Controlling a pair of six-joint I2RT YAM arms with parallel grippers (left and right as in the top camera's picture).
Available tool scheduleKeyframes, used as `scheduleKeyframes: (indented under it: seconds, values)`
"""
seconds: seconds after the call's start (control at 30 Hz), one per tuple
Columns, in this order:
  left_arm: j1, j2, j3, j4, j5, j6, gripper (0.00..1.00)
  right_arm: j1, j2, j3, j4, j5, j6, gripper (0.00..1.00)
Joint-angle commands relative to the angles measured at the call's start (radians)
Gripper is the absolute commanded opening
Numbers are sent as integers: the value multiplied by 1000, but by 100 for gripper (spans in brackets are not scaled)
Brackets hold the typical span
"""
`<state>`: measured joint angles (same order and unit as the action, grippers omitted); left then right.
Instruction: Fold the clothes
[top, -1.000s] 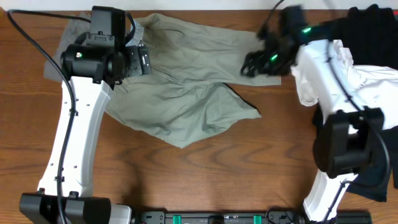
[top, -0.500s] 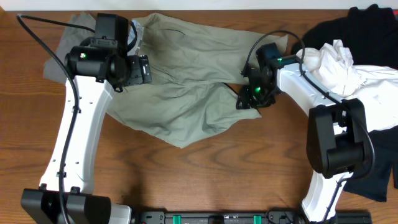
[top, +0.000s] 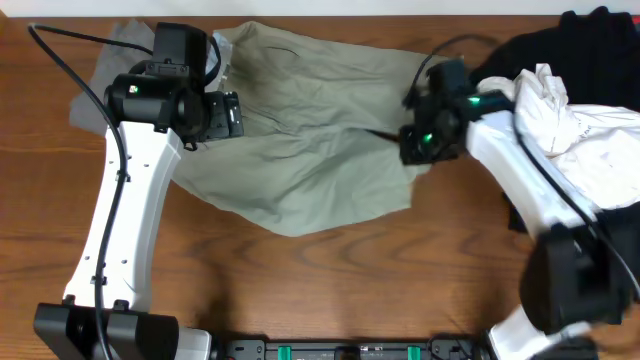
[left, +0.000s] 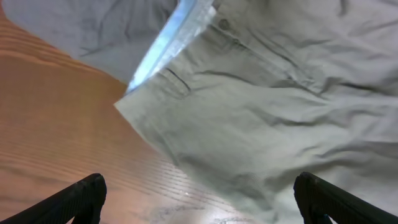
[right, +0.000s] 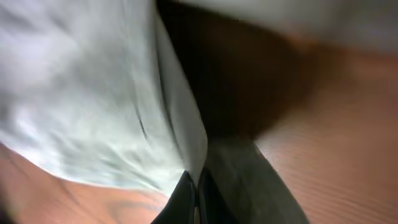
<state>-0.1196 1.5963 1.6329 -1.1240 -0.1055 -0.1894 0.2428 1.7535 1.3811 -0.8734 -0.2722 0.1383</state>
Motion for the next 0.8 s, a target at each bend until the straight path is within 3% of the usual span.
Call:
scheduleKeyframes:
  seconds: [0.0,0.17,0.2,0.27,0.3,0.6,0.77]
  values:
    - [3,5,-6,-14,-12,-2,98,-26,-104,8,30,136,61,1]
    - [3,5,-6,-39,-12,-2,98,-51,-96,8,121,187,67,1]
    - [3,5,-6,-42,-12,-2,98,-57,-89,8,131,191,68,13]
    - [3,5,-7,-51,-12,-2,98,-74,-76,8,133,189,77,91]
    - [3,5,-8,-55,-12,-2,98,-80,-74,8,122,188,79,99]
    - [3,-4,-137,-75,-11,-84,98,-96,-140,8,-134,174,85,99]
    - [3,-17,-283,15,-10,-122,98,-86,-139,-30,-178,174,82,99]
